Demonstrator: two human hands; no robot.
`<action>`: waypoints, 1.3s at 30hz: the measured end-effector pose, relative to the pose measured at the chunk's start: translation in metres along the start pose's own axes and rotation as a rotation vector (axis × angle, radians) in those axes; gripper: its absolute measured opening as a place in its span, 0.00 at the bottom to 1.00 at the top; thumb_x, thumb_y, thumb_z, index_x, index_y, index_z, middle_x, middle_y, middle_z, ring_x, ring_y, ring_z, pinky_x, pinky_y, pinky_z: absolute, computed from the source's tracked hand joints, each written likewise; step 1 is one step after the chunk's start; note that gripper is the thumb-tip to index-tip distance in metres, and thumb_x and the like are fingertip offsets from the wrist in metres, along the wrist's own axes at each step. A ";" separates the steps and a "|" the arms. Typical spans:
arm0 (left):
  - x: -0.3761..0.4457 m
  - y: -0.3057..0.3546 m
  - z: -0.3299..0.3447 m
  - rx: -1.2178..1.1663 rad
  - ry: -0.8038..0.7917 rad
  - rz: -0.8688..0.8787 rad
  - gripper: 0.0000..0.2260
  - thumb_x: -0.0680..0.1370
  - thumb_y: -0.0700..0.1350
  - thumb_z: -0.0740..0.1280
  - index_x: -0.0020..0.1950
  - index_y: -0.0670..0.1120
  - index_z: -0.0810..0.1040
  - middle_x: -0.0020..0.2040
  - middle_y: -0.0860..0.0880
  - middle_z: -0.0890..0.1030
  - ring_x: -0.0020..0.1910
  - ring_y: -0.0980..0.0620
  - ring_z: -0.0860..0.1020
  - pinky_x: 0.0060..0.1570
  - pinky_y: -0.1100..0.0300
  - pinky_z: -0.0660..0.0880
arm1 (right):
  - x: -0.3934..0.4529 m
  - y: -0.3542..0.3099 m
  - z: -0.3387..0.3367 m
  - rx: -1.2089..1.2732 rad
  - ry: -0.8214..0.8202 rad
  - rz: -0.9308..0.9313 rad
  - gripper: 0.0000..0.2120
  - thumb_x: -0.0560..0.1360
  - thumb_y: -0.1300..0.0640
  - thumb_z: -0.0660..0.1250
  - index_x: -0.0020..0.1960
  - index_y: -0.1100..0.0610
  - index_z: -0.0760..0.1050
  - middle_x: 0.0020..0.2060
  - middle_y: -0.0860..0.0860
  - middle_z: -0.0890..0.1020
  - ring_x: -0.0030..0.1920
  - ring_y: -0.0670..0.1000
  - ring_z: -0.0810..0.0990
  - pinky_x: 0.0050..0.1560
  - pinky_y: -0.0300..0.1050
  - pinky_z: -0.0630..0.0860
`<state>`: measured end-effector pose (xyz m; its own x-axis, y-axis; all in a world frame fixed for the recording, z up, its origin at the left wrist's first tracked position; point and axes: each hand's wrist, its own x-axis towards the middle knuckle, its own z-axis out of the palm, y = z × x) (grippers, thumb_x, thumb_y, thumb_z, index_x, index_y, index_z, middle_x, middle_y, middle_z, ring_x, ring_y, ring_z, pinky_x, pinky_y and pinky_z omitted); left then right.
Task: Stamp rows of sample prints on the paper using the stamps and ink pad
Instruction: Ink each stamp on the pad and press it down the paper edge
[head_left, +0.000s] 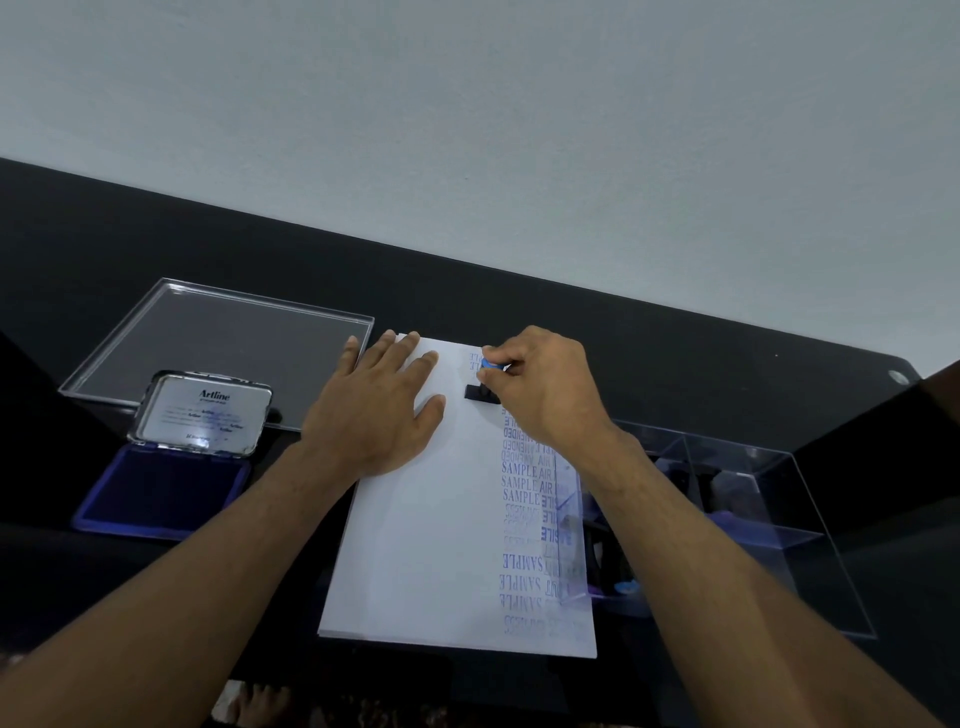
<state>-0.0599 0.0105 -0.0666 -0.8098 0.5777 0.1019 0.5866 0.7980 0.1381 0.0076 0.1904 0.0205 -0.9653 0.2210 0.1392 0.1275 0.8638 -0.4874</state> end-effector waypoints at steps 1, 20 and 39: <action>0.000 0.000 0.000 -0.002 0.001 0.000 0.34 0.78 0.65 0.42 0.80 0.51 0.61 0.81 0.47 0.58 0.81 0.45 0.54 0.78 0.39 0.49 | 0.000 0.000 -0.001 -0.001 -0.006 0.004 0.09 0.76 0.55 0.71 0.55 0.55 0.84 0.50 0.48 0.82 0.43 0.45 0.78 0.52 0.37 0.77; 0.000 0.001 -0.001 0.014 -0.010 -0.010 0.37 0.76 0.67 0.37 0.81 0.52 0.59 0.82 0.48 0.56 0.81 0.46 0.52 0.78 0.40 0.48 | 0.005 -0.001 0.004 -0.034 -0.010 0.014 0.08 0.76 0.55 0.71 0.53 0.55 0.84 0.47 0.48 0.82 0.41 0.44 0.77 0.49 0.33 0.74; 0.000 0.001 0.000 0.026 0.003 -0.005 0.36 0.77 0.66 0.38 0.80 0.52 0.60 0.81 0.47 0.58 0.81 0.45 0.54 0.78 0.40 0.49 | 0.004 -0.001 0.005 -0.051 0.004 -0.010 0.05 0.76 0.59 0.70 0.49 0.57 0.85 0.40 0.44 0.75 0.35 0.42 0.74 0.42 0.29 0.73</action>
<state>-0.0593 0.0114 -0.0662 -0.8129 0.5731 0.1038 0.5822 0.8052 0.1126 0.0021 0.1878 0.0172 -0.9658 0.2136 0.1472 0.1291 0.8879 -0.4416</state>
